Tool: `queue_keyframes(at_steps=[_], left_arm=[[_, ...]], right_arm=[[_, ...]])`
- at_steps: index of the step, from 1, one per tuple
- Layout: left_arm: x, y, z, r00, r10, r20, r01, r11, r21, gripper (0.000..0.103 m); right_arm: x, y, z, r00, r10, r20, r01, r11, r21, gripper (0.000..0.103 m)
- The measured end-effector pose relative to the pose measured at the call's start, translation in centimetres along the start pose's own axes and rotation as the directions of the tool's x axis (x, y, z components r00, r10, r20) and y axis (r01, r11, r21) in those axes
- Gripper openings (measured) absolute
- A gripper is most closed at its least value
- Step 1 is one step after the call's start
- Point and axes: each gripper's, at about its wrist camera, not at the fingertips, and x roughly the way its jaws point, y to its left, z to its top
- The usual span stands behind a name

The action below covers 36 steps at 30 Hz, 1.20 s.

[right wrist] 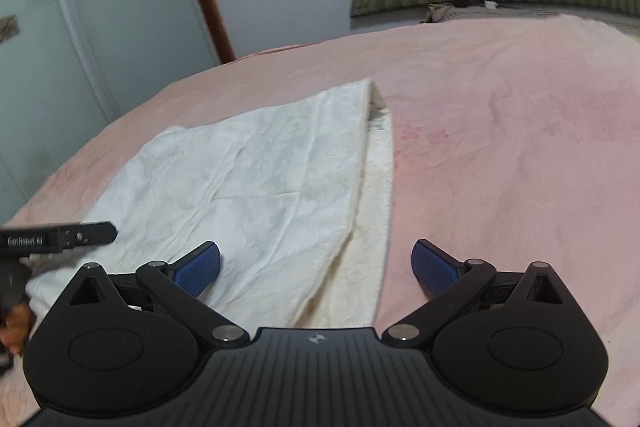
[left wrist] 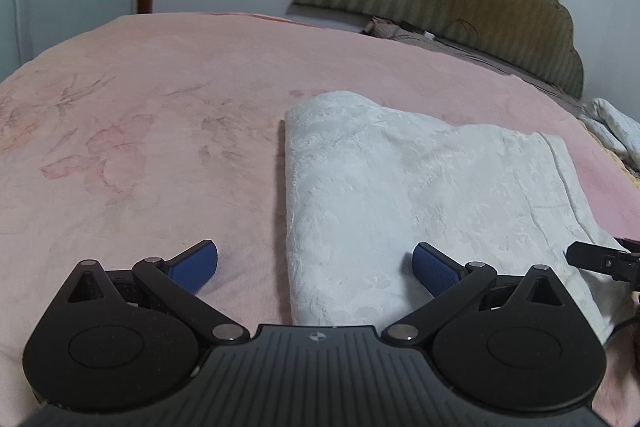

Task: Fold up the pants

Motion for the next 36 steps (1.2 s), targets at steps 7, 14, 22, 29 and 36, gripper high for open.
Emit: queue_keyframes(at_steps=[7, 14, 22, 29, 36], left_arm=[[0.9, 1.4, 1.5, 0.988, -0.133, -0.074, 0.134, 0.991, 0.012, 0.102], [3.7, 2.4, 3.1, 0.945, -0.311, -0.104, 0.313, 0.950, 0.007, 0.102], [3.2, 0.3, 3.1, 0.960, -0.266, -0.089, 0.271, 0.961, 0.055, 0.033], [0.1, -1.5, 2.6, 0.972, -0.222, 0.074, 0.210, 0.967, 0.144, 0.010], [-1.8, -0.9, 6.1, 0.961, -0.179, 0.212, 0.146, 0.976, 0.164, 0.010]], right_arm=[[-0.1, 0.2, 0.9, 0.985, 0.167, -0.052, -0.172, 0.978, -0.121, 0.103], [2.9, -6.2, 3.1, 0.903, 0.422, -0.086, -0.400, 0.896, 0.194, 0.103], [3.1, -5.0, 3.3, 0.941, 0.321, -0.103, -0.307, 0.942, 0.133, 0.036], [-0.1, -0.4, 3.9, 0.969, 0.247, -0.016, -0.248, 0.964, -0.095, 0.020], [-0.4, 3.7, 7.7, 0.958, 0.280, 0.057, -0.260, 0.937, -0.232, 0.019]])
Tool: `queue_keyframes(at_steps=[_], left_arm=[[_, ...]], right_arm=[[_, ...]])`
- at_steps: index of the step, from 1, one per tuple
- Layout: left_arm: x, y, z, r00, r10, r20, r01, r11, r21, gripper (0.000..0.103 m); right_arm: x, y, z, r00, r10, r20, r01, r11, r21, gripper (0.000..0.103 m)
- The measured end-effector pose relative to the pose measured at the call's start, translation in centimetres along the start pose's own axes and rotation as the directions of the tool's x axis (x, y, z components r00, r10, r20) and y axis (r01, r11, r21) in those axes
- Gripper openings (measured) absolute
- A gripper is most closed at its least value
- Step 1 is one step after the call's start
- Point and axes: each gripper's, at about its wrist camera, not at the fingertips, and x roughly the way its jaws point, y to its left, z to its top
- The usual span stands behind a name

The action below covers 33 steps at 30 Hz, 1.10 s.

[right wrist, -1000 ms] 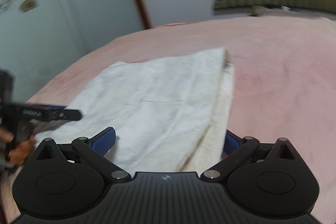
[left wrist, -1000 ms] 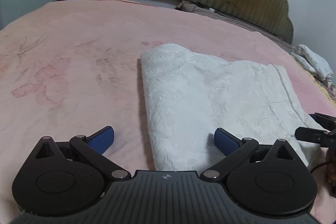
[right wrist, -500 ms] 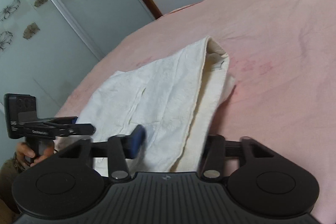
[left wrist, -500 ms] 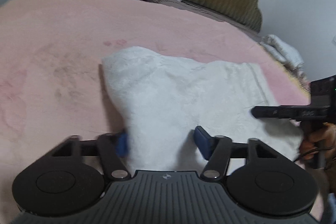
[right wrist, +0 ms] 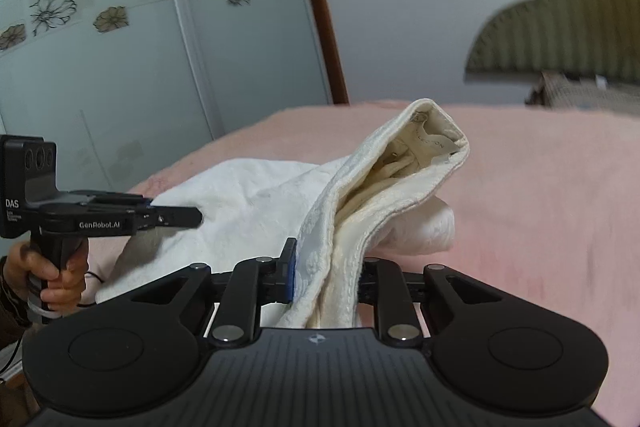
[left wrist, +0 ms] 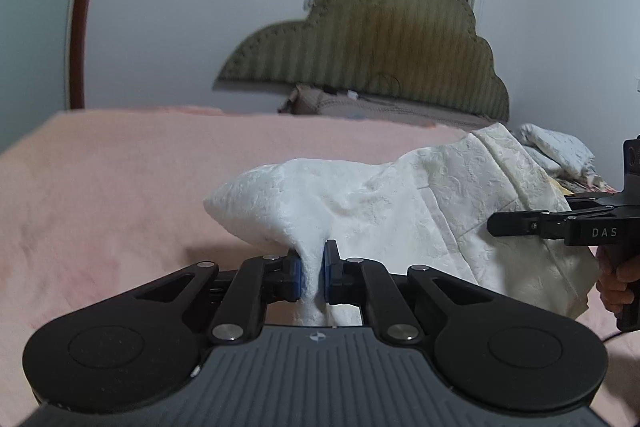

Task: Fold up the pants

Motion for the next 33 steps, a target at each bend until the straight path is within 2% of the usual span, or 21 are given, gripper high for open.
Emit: queue_keyframes(at_steps=[4, 7, 11, 13, 15, 16, 17, 18, 20, 23, 24, 25, 27, 28, 29, 31, 33], left_arm=[[1.6, 1.4, 3.4, 0.996, 0.076, 0.037, -0.078, 0.996, 0.047, 0.011], [4.3, 3.2, 5.5, 0.988, 0.149, 0.023, -0.151, 0.987, 0.058, 0.012], [8.4, 6.0, 6.8, 0.971, 0.236, -0.031, -0.234, 0.970, 0.059, 0.013], [10.8, 7.6, 6.8, 0.962, 0.257, -0.097, -0.253, 0.966, 0.047, 0.013], [13.1, 8.6, 6.1, 0.946, 0.279, -0.167, -0.278, 0.960, 0.032, 0.015], [13.8, 9.2, 5.7, 0.938, 0.290, -0.190, -0.289, 0.957, 0.033, 0.021], [14.1, 9.6, 5.4, 0.935, 0.295, -0.197, -0.295, 0.955, 0.028, 0.027], [13.9, 9.8, 5.3, 0.933, 0.301, -0.196, -0.303, 0.953, 0.017, 0.040], [12.8, 9.8, 5.3, 0.929, 0.320, -0.183, -0.327, 0.945, -0.003, 0.046], [10.9, 9.3, 5.1, 0.923, 0.353, -0.152, -0.357, 0.934, 0.002, 0.066], [10.4, 9.0, 4.6, 0.920, 0.358, -0.157, -0.362, 0.932, 0.007, 0.080], [10.4, 8.7, 4.1, 0.915, 0.365, -0.171, -0.367, 0.930, 0.021, 0.088], [11.5, 8.4, 3.2, 0.891, 0.387, -0.235, -0.375, 0.922, 0.097, 0.090], [12.0, 8.3, 2.7, 0.882, 0.401, -0.248, -0.380, 0.916, 0.128, 0.090], [12.1, 8.3, 2.5, 0.879, 0.414, -0.239, -0.392, 0.910, 0.132, 0.092], [10.9, 8.5, 2.7, 0.877, 0.421, -0.232, -0.414, 0.907, 0.080, 0.091], [9.0, 8.4, 3.0, 0.878, 0.423, -0.223, -0.428, 0.903, 0.027, 0.091]], right_arm=[[3.4, 0.9, 3.3, 0.998, 0.025, 0.050, -0.024, 0.999, -0.034, 0.019], [7.3, 0.7, 5.6, 0.998, 0.034, 0.056, -0.033, 0.999, -0.012, 0.019], [13.4, -0.3, 6.7, 1.000, 0.025, 0.017, -0.027, 0.998, 0.064, 0.019], [16.3, -0.9, 6.1, 0.999, 0.015, -0.033, -0.011, 0.995, 0.101, 0.019], [18.6, -1.7, 5.1, 0.994, -0.025, -0.106, 0.039, 0.990, 0.137, 0.029], [19.5, -2.2, 4.5, 0.985, -0.068, -0.156, 0.092, 0.984, 0.153, 0.034], [19.9, -2.9, 4.0, 0.979, -0.088, -0.186, 0.121, 0.977, 0.176, 0.044], [19.7, -3.5, 3.6, 0.978, -0.087, -0.190, 0.129, 0.967, 0.220, 0.048], [17.9, -3.8, 3.2, 0.982, -0.102, -0.159, 0.141, 0.956, 0.258, 0.048], [14.3, -0.4, 3.6, 0.963, -0.263, -0.064, 0.268, 0.959, 0.088, 0.048], [13.4, 1.1, 3.6, 0.958, -0.285, -0.024, 0.285, 0.958, 0.017, 0.048], [12.8, 2.7, 3.6, 0.965, -0.261, 0.007, 0.261, 0.964, -0.050, 0.048], [12.5, 4.8, 3.1, 0.990, -0.141, -0.003, 0.140, 0.984, -0.113, 0.046], [12.9, 5.3, 2.6, 0.994, -0.097, -0.049, 0.091, 0.989, -0.114, 0.046], [13.7, 5.5, 2.1, 0.990, -0.093, -0.107, 0.081, 0.991, -0.111, 0.045], [15.2, 5.5, 1.1, 0.970, -0.173, -0.170, 0.153, 0.980, -0.128, 0.045], [14.6, 5.0, 0.9, 0.961, -0.221, -0.164, 0.211, 0.975, -0.073, 0.045]])
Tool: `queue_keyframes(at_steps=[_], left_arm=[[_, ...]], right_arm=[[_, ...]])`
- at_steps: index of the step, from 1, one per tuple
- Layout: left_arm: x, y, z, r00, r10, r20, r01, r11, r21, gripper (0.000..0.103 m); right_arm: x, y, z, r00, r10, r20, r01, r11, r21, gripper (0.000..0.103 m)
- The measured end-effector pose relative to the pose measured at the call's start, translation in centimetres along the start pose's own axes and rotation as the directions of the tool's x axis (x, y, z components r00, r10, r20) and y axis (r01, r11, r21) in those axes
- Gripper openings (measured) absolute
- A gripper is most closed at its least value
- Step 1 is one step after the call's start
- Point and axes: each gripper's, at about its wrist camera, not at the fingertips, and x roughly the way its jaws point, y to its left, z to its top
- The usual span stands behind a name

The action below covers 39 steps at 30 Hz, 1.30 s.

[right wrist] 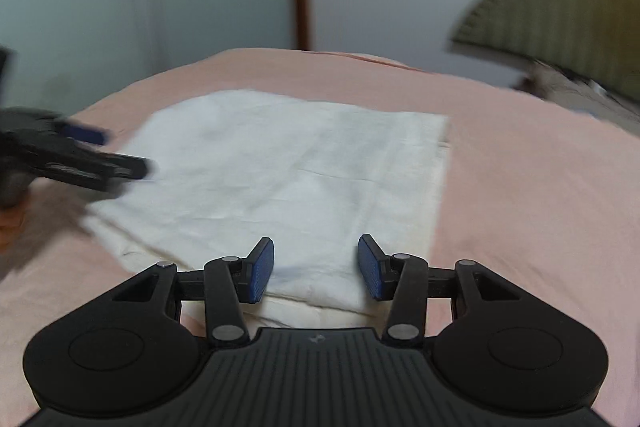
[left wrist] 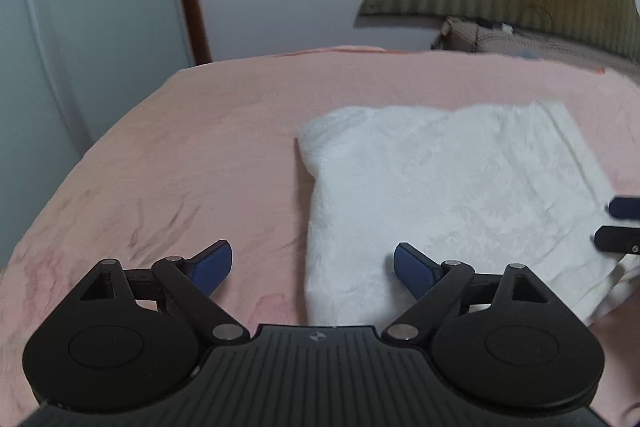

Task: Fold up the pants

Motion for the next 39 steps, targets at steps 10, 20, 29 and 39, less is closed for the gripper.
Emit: queue_keyframes(at_steps=[10, 20, 29, 39], left_arm=[[-1.9, -0.7, -2.8, 0.998, 0.060, 0.004, -0.060, 0.998, 0.003, 0.103], [-4.5, -1.5, -3.6, 0.994, 0.109, 0.018, -0.109, 0.994, -0.021, 0.103], [-5.1, -2.8, -4.7, 0.994, 0.086, -0.065, -0.085, 0.996, 0.022, 0.103], [-6.0, -3.2, -7.2, 0.994, 0.068, -0.080, -0.069, 0.998, -0.007, 0.102]], right_arm=[[-0.6, 1.8, -1.0, 0.999, 0.036, 0.017, -0.037, 0.998, 0.056, 0.047], [-4.9, 4.7, -2.0, 0.996, 0.077, 0.053, -0.086, 0.980, 0.177, 0.070], [-3.6, 7.0, -4.4, 0.992, -0.001, -0.130, 0.028, 0.979, 0.204, 0.091], [-3.6, 7.8, -5.3, 0.985, -0.077, -0.151, 0.103, 0.980, 0.172, 0.099]])
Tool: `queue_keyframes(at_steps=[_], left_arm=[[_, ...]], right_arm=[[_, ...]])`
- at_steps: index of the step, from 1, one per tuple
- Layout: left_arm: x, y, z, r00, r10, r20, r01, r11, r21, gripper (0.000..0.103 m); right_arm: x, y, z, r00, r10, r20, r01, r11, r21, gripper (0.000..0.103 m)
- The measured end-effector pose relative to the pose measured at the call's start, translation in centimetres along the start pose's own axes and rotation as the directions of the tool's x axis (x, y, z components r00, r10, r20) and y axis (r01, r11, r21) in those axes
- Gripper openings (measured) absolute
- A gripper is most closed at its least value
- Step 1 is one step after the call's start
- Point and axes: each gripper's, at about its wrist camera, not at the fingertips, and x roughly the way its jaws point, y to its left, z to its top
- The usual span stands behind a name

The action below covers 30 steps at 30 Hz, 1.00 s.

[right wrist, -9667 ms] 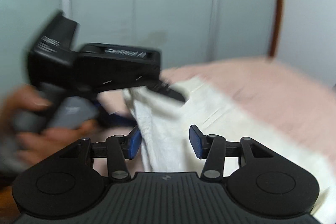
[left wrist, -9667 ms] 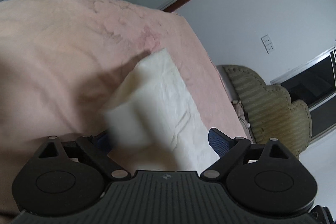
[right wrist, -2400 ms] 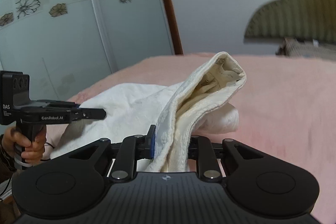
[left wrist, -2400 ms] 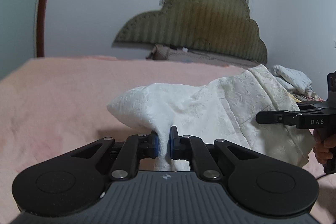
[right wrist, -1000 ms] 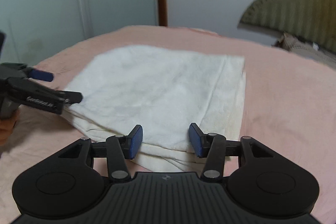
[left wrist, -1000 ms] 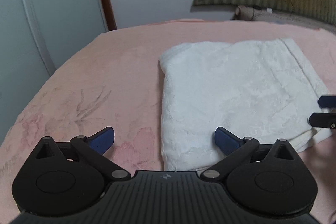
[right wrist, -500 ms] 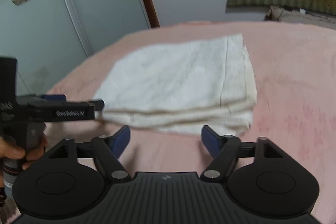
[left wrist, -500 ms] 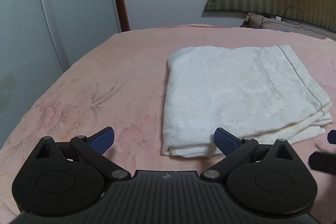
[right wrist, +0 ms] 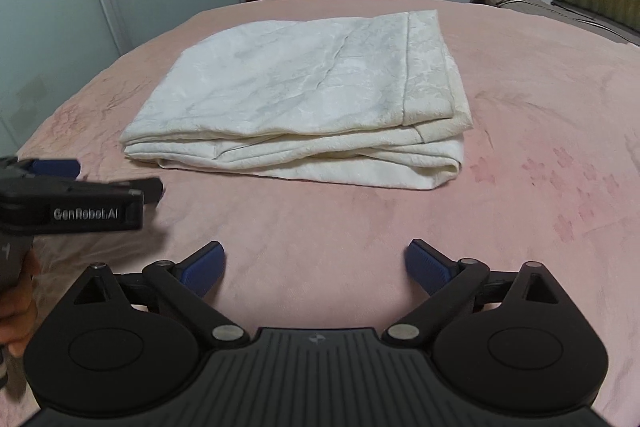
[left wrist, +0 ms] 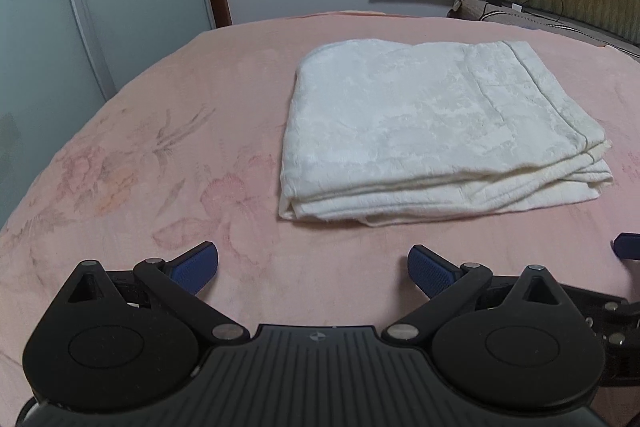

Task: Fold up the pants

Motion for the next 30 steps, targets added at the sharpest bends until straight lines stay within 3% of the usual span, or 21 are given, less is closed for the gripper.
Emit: queue_keyframes(at_steps=[7, 15, 22, 26, 30], left_arm=[[-0.8, 0.7, -1.1, 1.000, -0.013, -0.012, 0.012, 0.999, -0.032, 0.102], [-1.8, 1.3, -2.8, 1.000, -0.018, -0.011, 0.017, 0.999, -0.049, 0.103], [-1.7, 1.2, -4.3, 0.998, -0.019, 0.064, 0.023, 0.998, -0.065, 0.103], [-1.6, 1.5, -4.2, 0.998, -0.031, 0.060, 0.036, 0.996, -0.080, 0.103], [-1.6, 1.6, -4.3, 0.998, -0.037, 0.058, 0.043, 0.995, -0.088, 0.103]], right_arm=[[-1.1, 0.0, -0.3, 1.000, 0.003, -0.002, -0.003, 0.998, 0.066, 0.099], [-2.5, 0.9, -1.1, 1.000, 0.005, -0.016, -0.004, 0.999, 0.052, 0.099], [-4.3, 1.6, -1.5, 1.000, 0.018, 0.007, -0.018, 0.996, 0.092, 0.099], [-6.0, 1.4, -1.4, 0.997, 0.058, 0.055, -0.067, 0.981, 0.180, 0.099], [-9.0, 0.6, -0.4, 0.982, 0.144, 0.120, -0.176, 0.926, 0.333, 0.099]])
